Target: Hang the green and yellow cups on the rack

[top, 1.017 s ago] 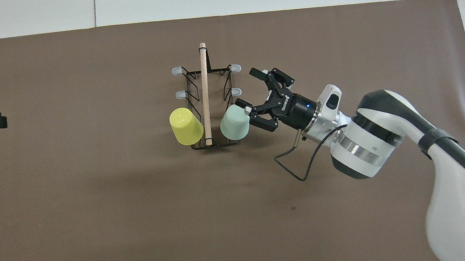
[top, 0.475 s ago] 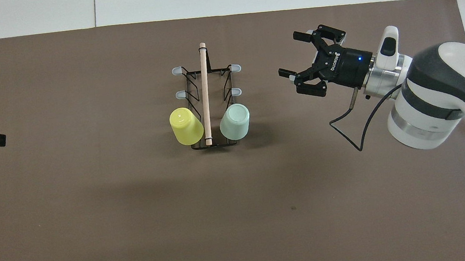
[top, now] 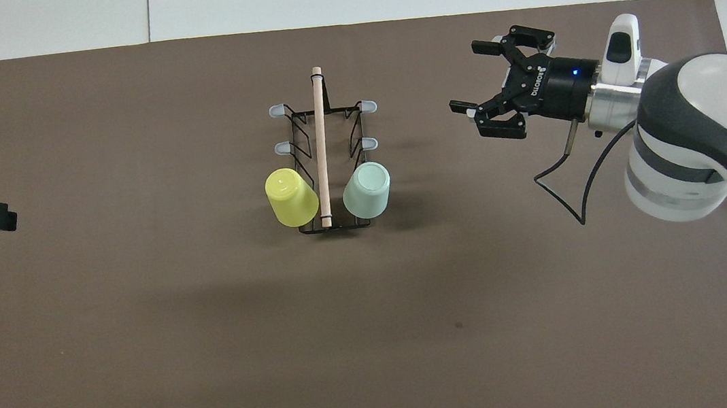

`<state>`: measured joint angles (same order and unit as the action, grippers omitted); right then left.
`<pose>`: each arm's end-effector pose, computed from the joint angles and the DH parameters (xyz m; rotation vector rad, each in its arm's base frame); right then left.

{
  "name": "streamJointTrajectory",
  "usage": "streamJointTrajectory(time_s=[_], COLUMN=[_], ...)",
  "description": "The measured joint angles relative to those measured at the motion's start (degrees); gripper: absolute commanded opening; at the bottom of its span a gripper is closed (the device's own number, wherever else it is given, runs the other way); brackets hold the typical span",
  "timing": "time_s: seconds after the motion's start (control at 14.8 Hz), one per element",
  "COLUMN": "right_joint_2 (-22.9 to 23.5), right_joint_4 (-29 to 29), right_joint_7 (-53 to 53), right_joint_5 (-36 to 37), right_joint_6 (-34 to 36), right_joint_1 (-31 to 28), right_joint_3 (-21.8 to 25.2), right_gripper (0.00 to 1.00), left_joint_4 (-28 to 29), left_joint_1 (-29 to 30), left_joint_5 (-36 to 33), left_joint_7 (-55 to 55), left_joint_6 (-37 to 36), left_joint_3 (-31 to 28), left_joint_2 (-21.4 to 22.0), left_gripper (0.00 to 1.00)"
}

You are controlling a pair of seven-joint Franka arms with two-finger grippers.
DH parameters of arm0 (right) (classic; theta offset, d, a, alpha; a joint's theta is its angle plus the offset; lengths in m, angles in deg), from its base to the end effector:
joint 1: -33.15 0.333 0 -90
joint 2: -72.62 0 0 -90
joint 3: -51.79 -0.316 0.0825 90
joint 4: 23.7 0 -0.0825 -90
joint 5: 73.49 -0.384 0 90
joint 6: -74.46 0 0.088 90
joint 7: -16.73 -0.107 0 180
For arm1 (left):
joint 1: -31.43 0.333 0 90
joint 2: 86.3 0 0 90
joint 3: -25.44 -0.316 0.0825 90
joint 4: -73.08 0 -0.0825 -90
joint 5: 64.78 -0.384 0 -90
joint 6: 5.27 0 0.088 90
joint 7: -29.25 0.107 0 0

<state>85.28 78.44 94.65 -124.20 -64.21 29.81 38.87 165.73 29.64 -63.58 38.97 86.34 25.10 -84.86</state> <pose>0.6486 0.1022 0.4799 -2.2736 -1.1616 -0.9991 0.5487 -0.0160 0.6190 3.1063 -0.3029 0.0132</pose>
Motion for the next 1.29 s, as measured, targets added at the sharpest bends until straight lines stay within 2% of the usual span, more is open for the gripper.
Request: streamJointTrajectory(time_s=[0.34,0.54,0.88,1.29], right_joint_2=[-0.4,-1.1,-2.7,-8.1], right_joint_4=[-2.4,-2.8,-3.2,-5.2], right_joint_7=[-35.0,-51.7,-72.2,-84.3], right_joint_5=[33.6,46.4,59.0,60.5], right_joint_6=[-1.1,1.3,9.2,24.6], right_joint_1=[0.7,0.6,0.0,-1.2], right_joint_3=[-0.1,0.0,0.1,0.4], right_gripper=[1.00,1.00,1.00,1.00], left_joint_4=[0.0,-0.1,-0.1,-0.1], left_joint_1=[-0.1,-0.1,-0.1,-0.1], left_joint_5=[0.0,0.0,0.0,0.0], left_joint_7=[0.2,0.2,-0.1,-0.9], left_joint_6=[-1.3,-1.8,-2.6,-2.7], left_joint_3=[0.1,0.1,0.0,0.0], left_joint_2=[0.1,0.2,0.2,0.2], left_gripper=[1.00,1.00,1.00,1.00])
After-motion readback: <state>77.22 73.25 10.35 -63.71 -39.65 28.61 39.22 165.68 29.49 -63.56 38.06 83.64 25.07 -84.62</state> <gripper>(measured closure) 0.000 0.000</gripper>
